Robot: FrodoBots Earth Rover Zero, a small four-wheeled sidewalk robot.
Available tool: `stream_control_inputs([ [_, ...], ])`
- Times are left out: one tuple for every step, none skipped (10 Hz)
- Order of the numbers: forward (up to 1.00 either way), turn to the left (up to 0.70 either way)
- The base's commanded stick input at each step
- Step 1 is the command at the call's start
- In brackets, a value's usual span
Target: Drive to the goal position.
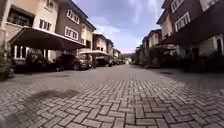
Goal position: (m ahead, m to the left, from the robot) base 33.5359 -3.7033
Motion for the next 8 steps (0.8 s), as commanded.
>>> stream_control_inputs([
  [0.69, 0.03],
  [0.69, 0.03],
  [0.69, 0.03],
  [0.69, 0.03],
  [0.69, 0.03],
  [0.69, 0.03],
  [0.69, 0.03],
  [0.69, 0.03],
])
